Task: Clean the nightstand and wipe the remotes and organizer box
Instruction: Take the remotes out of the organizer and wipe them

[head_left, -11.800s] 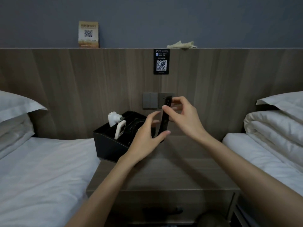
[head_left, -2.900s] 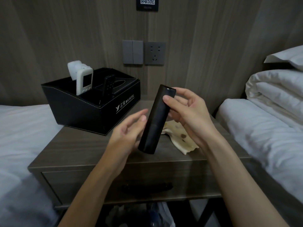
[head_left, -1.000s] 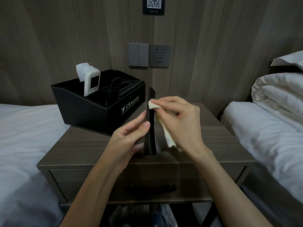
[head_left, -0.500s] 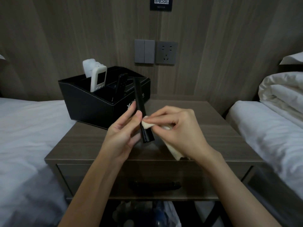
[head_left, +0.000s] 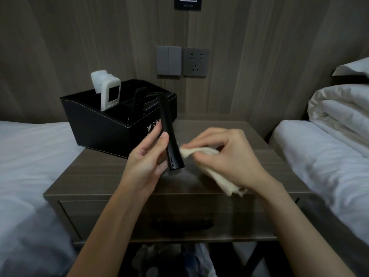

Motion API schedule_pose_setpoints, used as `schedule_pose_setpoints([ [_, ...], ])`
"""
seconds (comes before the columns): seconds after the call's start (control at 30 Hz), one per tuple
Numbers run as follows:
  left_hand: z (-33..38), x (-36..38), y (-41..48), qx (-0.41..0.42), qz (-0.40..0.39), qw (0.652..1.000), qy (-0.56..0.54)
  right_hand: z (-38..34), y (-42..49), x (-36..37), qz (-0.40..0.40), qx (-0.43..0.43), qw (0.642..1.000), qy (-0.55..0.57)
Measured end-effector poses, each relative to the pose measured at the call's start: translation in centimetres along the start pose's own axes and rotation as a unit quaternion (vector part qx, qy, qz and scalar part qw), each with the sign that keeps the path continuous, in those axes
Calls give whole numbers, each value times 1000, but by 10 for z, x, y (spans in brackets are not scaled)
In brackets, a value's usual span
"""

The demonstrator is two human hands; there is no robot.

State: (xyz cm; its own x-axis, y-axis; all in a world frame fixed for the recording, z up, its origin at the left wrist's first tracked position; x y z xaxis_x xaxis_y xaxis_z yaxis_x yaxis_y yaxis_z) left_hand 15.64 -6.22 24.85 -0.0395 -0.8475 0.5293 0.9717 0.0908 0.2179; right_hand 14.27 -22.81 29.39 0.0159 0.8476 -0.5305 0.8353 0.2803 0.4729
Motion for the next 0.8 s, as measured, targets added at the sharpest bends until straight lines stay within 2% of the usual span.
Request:
schedule_pose_setpoints([
  [0.13,-4,10,-5,-33,-70,997,13,4,6,-16,157,-3,987,19],
  [0.4,-16,24,-15,-109,-168,980,1,10,14,-26,290,15,957,14],
  [0.57,-15,21,-14,-101,-164,981,-5,7,15,-19,274,8,962,1],
  [0.8,2,7,-5,-48,-123,991,-14,-1,12,13,156,-46,986,-39],
])
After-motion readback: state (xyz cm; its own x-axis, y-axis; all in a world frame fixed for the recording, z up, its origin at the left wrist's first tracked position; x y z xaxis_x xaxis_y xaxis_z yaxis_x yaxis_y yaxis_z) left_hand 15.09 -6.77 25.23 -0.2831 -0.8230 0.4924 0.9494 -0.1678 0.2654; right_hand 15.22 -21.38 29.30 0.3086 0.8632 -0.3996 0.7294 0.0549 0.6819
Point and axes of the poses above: each hand's wrist, its own y-axis towards the middle knuckle, its own x-axis out of the palm, z = x × y, the point moved 3 cm from there along y, towards the middle knuckle, and after that the axes turned 8 degrees about x, right-handed, at the moved point
